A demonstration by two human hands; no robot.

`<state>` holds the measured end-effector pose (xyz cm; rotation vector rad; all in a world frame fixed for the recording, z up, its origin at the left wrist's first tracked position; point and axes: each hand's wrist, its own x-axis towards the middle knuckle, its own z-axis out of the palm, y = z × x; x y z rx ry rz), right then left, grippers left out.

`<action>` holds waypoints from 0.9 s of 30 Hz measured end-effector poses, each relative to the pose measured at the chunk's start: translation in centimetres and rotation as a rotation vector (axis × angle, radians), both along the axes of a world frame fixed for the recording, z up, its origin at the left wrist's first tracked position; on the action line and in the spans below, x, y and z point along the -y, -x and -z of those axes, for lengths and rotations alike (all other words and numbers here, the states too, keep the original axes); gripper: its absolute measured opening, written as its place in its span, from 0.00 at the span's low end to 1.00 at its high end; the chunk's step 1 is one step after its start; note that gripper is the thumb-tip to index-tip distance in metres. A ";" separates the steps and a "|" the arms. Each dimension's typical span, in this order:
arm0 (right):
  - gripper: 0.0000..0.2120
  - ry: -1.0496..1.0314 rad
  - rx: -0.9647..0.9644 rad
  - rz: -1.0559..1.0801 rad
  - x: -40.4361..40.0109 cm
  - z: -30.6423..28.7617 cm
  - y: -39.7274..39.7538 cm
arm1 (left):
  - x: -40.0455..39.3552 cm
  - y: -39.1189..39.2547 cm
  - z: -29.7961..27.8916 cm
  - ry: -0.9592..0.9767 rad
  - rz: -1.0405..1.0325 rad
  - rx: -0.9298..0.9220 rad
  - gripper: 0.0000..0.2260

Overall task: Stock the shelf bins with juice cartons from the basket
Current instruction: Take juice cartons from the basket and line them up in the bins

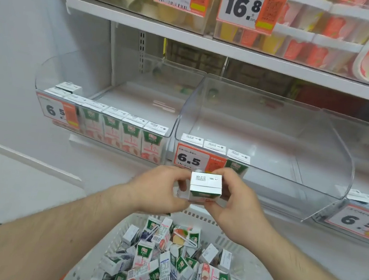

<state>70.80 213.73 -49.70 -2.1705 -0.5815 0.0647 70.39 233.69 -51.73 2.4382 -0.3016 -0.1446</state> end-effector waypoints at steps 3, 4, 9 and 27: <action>0.21 -0.012 0.012 0.017 0.1 -0.4 -0.1 | 1.2 0.2 -1.0 0.091 0.000 0.080 0.22; 0.22 -0.021 0.018 0.024 0.2 -0.7 -0.1 | 1.5 0.1 -1.1 0.088 -0.017 0.104 0.21; 0.25 -0.079 0.191 0.116 0.6 -3.0 1.0 | 2.3 0.0 -1.5 -0.046 -0.106 0.231 0.20; 0.16 0.510 0.207 0.554 5.3 -6.5 -6.6 | 3.4 -0.2 -1.7 0.107 -0.252 0.191 0.32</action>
